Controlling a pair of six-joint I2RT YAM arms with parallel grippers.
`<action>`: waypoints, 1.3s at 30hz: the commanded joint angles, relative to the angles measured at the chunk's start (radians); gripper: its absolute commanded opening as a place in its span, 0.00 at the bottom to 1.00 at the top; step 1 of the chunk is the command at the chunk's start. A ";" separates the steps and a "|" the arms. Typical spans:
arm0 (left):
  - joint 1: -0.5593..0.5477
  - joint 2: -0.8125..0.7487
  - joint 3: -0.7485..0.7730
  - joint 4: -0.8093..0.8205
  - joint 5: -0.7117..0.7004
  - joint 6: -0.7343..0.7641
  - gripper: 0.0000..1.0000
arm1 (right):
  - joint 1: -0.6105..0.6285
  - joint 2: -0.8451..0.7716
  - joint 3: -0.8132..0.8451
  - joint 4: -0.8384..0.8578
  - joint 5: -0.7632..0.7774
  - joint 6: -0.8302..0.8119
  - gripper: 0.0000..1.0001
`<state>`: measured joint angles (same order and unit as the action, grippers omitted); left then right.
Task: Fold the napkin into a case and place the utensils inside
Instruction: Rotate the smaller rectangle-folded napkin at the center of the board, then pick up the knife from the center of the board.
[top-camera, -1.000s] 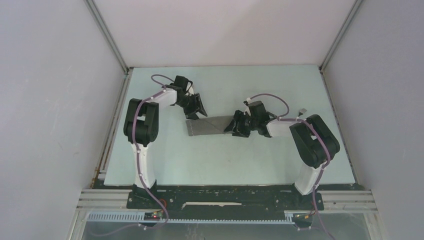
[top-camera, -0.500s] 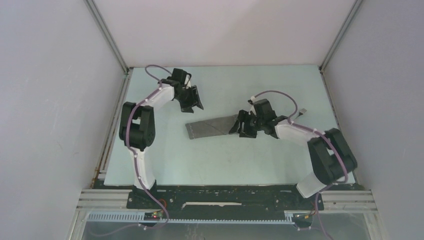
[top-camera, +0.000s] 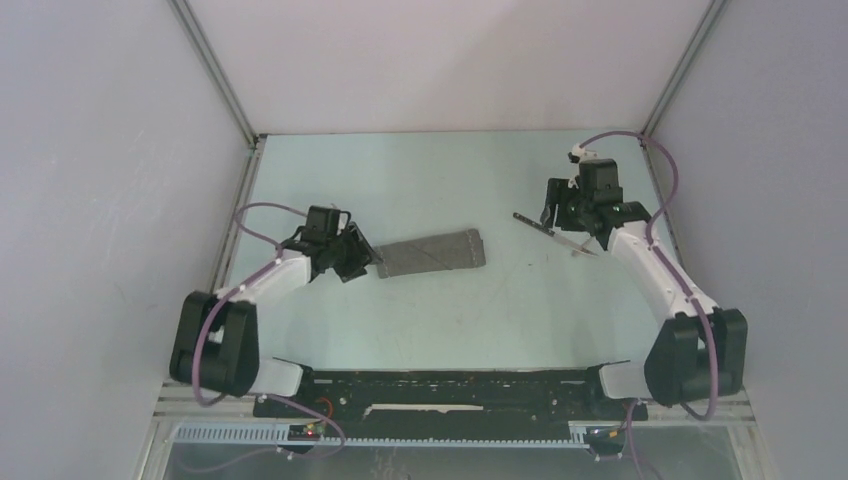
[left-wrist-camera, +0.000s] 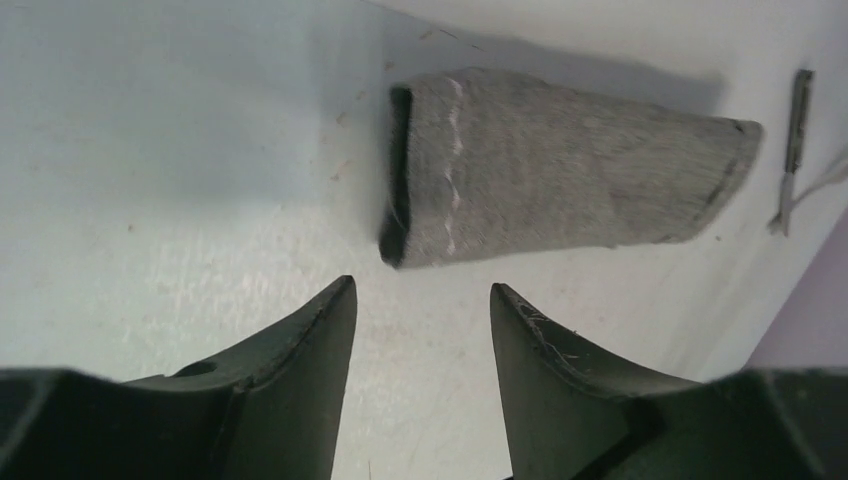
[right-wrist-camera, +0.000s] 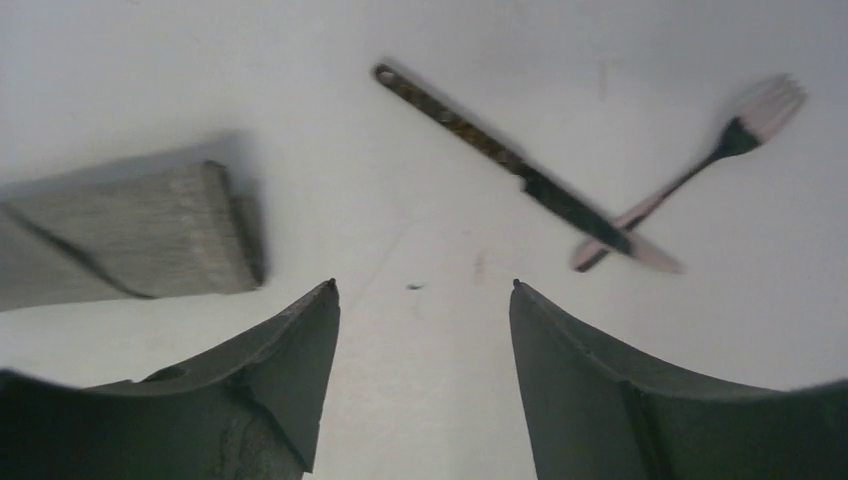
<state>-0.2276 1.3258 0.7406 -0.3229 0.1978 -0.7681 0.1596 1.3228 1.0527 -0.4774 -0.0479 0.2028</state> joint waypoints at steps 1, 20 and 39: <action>0.012 0.133 0.062 0.125 0.033 -0.051 0.55 | -0.061 0.154 0.092 -0.119 0.088 -0.344 0.68; 0.030 0.482 0.424 -0.006 0.090 0.063 0.56 | -0.131 0.624 0.312 -0.073 -0.179 -0.783 0.62; 0.008 0.091 0.204 -0.096 0.122 0.202 0.63 | -0.081 0.742 0.398 -0.139 -0.195 -0.974 0.13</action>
<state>-0.2028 1.4605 1.0084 -0.4271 0.2852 -0.5995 0.0586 2.0560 1.4742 -0.6193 -0.2436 -0.6914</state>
